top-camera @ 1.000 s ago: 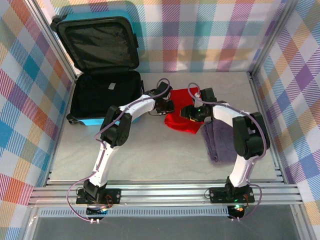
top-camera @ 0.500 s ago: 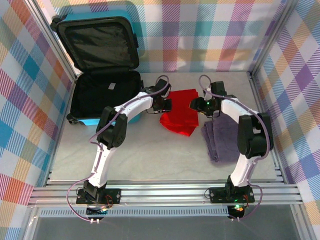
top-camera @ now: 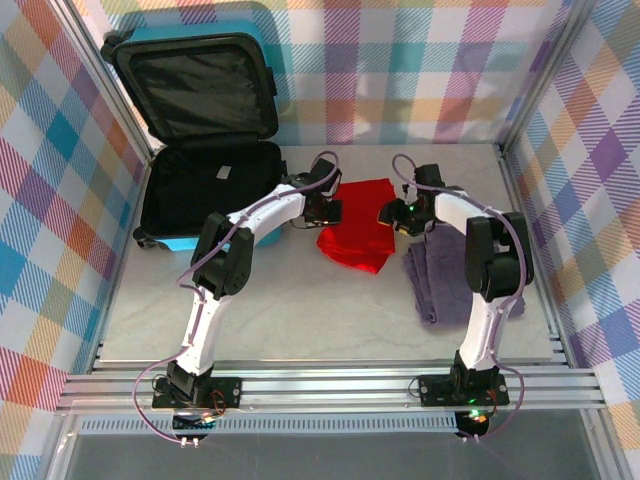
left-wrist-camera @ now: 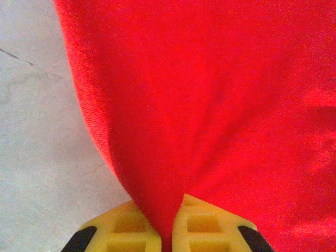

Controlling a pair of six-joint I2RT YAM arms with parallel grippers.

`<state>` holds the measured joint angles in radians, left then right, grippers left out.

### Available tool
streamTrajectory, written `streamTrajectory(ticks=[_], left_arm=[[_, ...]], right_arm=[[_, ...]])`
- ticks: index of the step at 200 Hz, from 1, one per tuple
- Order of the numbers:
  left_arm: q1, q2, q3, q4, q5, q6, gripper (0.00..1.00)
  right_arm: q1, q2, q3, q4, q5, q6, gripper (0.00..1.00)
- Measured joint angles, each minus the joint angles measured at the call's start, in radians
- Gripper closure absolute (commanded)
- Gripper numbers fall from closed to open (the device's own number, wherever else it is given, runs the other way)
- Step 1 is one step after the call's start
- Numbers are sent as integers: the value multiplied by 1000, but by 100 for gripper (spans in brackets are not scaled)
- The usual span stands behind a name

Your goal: Pack the luggage

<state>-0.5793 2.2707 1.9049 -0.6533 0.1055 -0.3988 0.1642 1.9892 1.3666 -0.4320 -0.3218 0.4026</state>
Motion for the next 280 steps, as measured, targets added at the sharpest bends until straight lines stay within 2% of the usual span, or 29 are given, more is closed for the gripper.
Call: streamTrajectory(ticks=[174, 191, 208, 232, 238, 250, 280], left_arm=[[1, 12, -3, 0, 6, 26, 100], [2, 18, -3, 0, 6, 26, 100], [2, 23, -3, 0, 6, 26, 100], [2, 31, -3, 0, 5, 29, 100], [2, 31, -3, 0, 5, 30, 100], [5, 31, -3, 0, 5, 32, 100], [13, 31, 3, -9, 4, 53, 100]], right_arm=[[66, 163, 189, -67, 23, -1, 43], [66, 165, 190, -69, 24, -3, 50], [65, 171, 193, -72, 26, -11, 62], [69, 187, 197, -69, 5, -25, 92], [71, 191, 202, -68, -5, -31, 95], [76, 193, 215, -69, -13, -39, 100], [92, 196, 223, -74, -16, -51, 100]])
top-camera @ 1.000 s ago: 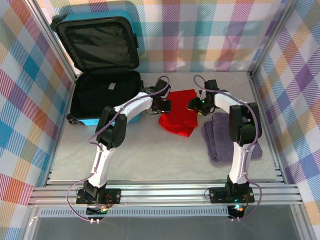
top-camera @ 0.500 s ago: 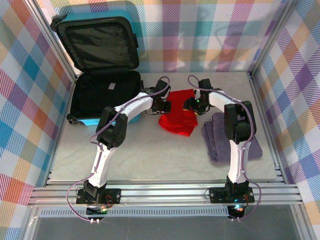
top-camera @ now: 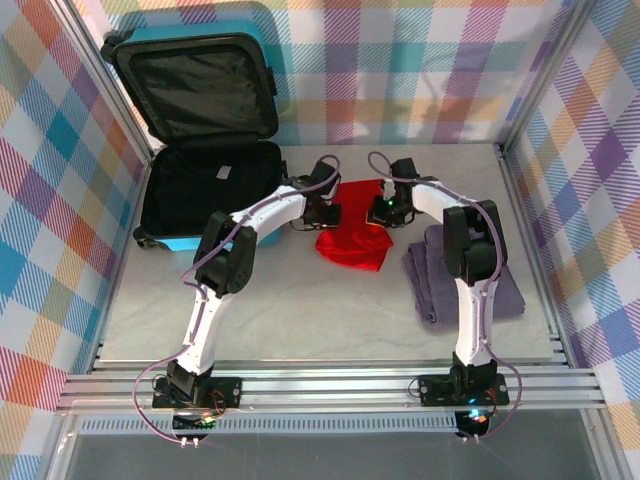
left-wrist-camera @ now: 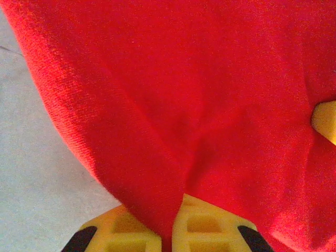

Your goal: Pack the luggage

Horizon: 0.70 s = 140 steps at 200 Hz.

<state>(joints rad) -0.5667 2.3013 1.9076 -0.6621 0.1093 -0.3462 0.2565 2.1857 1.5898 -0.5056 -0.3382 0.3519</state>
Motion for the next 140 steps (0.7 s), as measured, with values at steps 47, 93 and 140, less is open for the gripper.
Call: streamTrajectory(ticks=[47, 93, 140], left_arm=[[27, 0, 69, -40, -7, 40, 100], [60, -8, 114, -63, -14, 79, 100], [85, -66, 115, -89, -25, 87, 100]], right_arm=[[6, -8, -2, 4, -5, -2, 100], [11, -68, -10, 23, -26, 12, 100], [34, -85, -9, 56, -47, 42, 100]])
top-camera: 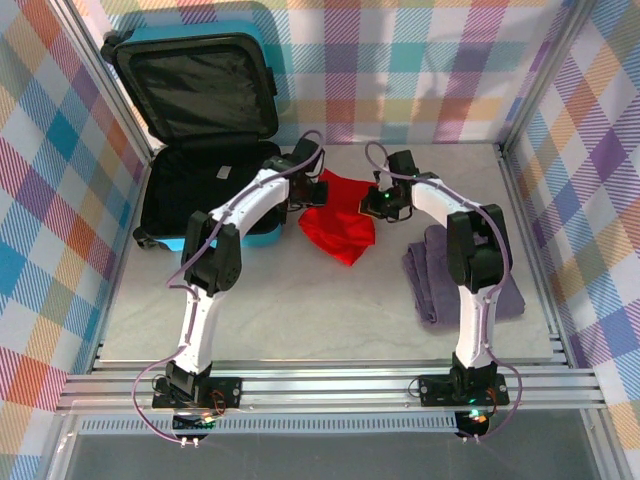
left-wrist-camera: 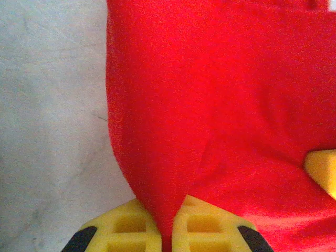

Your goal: Pack the luggage

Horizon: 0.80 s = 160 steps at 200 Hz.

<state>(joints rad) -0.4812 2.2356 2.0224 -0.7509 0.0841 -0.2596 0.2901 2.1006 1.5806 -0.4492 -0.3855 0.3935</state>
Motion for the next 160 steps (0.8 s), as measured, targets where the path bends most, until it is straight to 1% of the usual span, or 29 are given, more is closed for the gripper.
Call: streamTrajectory(ticks=[48, 86, 118, 160], left_arm=[[13, -65, 6, -11, -19, 15, 100], [47, -92, 10, -29, -41, 18, 100], [94, -131, -11, -37, -56, 23, 100], [188, -208, -51, -34, -60, 30, 100]], right_arm=[[32, 0, 39, 8, -14, 28, 100], [56, 4, 132, 7, -21, 49, 100], [96, 53, 264, 11, -24, 72, 100], [161, 195, 497, -12, -33, 100, 100]])
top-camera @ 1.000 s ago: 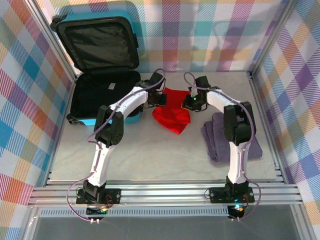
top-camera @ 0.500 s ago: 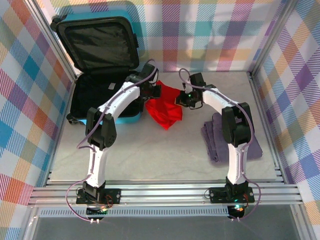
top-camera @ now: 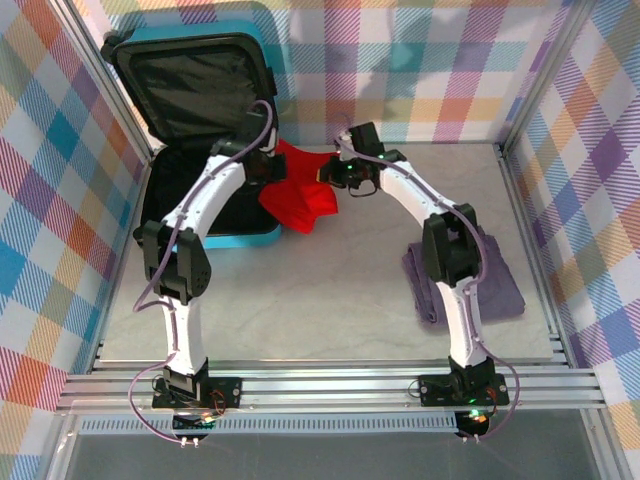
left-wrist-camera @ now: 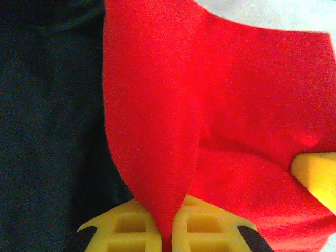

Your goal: Pack the luggage

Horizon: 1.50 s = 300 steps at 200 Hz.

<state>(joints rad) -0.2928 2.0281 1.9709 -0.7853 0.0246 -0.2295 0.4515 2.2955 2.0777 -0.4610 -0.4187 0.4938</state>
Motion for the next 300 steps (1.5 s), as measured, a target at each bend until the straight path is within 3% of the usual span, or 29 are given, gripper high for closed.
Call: streamTrajectory(ticks=[65, 152, 215, 280, 300], left_arm=[[146, -86, -115, 29, 26, 2, 100], [301, -95, -152, 47, 83, 14, 100], [404, -113, -299, 117, 128, 14, 100], [457, -107, -349, 188, 186, 13, 100], [480, -88, -349, 209, 176, 13, 100]], right_arm=[[80, 193, 354, -53, -6, 46, 100], [162, 310, 513, 60, -1, 140, 100], [216, 404, 549, 143, 14, 216, 100], [225, 423, 558, 161, 18, 239, 75], [222, 423, 563, 152, 31, 230, 73]])
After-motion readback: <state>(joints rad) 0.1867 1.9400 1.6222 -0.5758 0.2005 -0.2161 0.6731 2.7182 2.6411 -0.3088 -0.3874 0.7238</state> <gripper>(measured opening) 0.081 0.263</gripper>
